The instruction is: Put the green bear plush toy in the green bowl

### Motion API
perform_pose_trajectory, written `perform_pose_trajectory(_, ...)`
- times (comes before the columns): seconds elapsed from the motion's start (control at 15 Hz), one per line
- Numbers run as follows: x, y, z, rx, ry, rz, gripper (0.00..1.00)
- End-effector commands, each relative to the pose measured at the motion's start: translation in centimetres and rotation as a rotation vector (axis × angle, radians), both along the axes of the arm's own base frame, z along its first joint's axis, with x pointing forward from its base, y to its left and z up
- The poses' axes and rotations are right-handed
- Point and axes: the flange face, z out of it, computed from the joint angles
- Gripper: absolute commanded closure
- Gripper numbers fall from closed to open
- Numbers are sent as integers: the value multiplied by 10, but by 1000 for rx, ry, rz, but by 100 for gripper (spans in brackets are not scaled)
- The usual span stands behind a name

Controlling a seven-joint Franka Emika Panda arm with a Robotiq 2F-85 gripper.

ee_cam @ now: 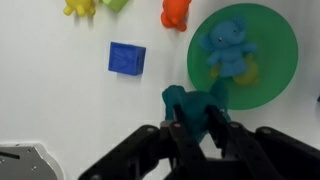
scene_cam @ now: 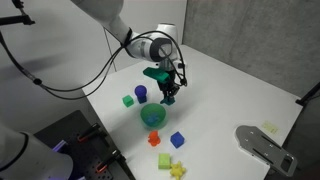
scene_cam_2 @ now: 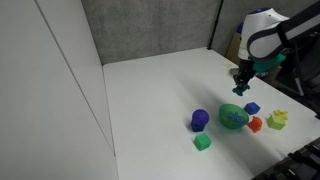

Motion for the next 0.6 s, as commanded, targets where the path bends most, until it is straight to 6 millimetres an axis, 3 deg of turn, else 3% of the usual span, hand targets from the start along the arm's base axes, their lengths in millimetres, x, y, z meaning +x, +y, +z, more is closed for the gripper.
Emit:
perform_pose_trajectory(0.0,-39,16,-11,-11,48,0,90)
perform_pose_trajectory(0.2,-57,32,-30,17,55,12,90)
perform_pose_trajectory(0.53,-66,47,-54,40,21,38,90)
